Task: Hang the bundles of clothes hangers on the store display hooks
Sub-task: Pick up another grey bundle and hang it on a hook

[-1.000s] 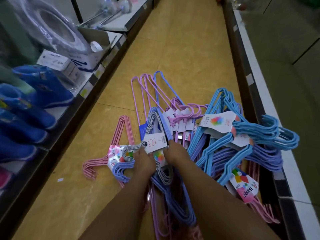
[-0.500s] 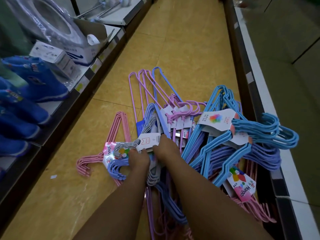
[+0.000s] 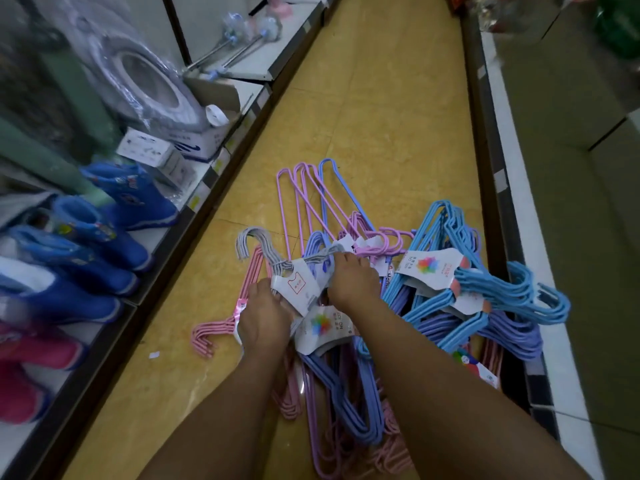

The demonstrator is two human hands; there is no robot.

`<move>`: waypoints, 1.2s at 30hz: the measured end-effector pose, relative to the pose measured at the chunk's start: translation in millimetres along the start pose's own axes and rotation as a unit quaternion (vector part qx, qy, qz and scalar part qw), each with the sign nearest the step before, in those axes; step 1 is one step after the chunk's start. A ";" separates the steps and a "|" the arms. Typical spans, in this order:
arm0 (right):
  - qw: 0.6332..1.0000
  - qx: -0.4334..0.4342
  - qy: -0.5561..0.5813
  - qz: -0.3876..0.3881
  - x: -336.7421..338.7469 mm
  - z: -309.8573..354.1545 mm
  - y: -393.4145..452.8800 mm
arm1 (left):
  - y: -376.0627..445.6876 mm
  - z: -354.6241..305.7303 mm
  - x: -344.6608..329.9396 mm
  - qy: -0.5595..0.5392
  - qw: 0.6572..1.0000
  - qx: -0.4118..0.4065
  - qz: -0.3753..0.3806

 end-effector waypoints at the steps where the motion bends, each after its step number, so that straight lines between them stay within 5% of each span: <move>1: 1.000 0.002 -0.002 0.004 18.9 9.6 -8.9 | -6.4 -8.7 23.2 0.007 1.000 -0.018 -0.004; 7: 0.999 0.039 0.033 -0.002 143.2 74.9 -71.4 | -45.9 -70.5 172.4 0.044 0.993 -0.110 -0.027; 19: 0.993 0.094 0.046 -0.057 388.2 216.4 -212.6 | -112.6 -122.7 465.5 0.062 0.989 -0.100 -0.089; 27: 0.976 0.186 0.083 -0.080 466.6 315.2 -298.6 | -156.9 -104.4 614.8 0.086 0.985 -0.083 -0.127; 36: 0.918 0.387 0.056 -0.066 483.1 431.1 -383.5 | -234.7 -32.4 719.8 0.071 0.972 0.063 -0.217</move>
Point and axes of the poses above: each hand's wrist, its own y-axis towards the middle knuckle, its own x-axis out of the back of the hand, z = x × y, the point moved 6 cm from there along y, towards the middle knuckle, and after that the axes turned 11 degrees about y, right-handed, at the moved point
